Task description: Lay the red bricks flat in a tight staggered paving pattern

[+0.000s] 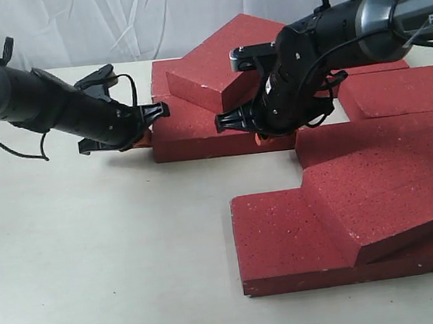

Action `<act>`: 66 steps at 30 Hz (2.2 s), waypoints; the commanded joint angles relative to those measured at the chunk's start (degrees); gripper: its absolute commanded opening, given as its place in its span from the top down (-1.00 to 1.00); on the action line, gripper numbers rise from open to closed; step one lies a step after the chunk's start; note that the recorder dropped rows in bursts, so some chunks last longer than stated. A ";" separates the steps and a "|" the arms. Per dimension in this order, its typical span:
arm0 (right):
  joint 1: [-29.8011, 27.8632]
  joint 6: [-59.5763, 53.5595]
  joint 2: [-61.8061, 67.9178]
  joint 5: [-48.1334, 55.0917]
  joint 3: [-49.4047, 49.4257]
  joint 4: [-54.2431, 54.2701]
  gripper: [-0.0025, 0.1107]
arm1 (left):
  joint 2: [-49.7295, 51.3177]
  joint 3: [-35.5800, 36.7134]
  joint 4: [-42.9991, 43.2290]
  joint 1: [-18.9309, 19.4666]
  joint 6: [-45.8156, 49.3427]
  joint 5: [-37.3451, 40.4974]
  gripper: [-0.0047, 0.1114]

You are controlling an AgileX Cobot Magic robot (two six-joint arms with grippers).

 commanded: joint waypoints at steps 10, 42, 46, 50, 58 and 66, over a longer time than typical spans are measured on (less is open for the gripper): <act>-1.04 0.01 -3.75 -0.95 -0.25 0.08 0.97 | 0.62 -2.63 -7.03 -5.40 2.08 0.97 0.92; -15.07 0.10 -8.02 2.53 -0.25 3.03 0.97 | 6.86 -9.89 -13.46 -12.11 2.73 1.39 0.92; -15.07 -0.01 -8.02 2.64 -0.25 3.03 0.97 | 6.94 -9.89 -12.13 -11.64 2.73 2.12 0.92; -15.07 -0.01 -8.02 3.50 -0.25 3.03 0.97 | 6.94 -9.89 -9.47 -9.69 2.44 3.95 0.92; -15.07 -0.31 -8.67 8.03 -0.25 2.88 0.97 | 6.82 -9.89 0.97 -4.61 -6.69 12.05 0.92; -15.07 -0.84 -10.55 13.90 -0.25 2.11 0.97 | 1.82 -6.29 10.75 -3.68 -11.19 13.45 0.92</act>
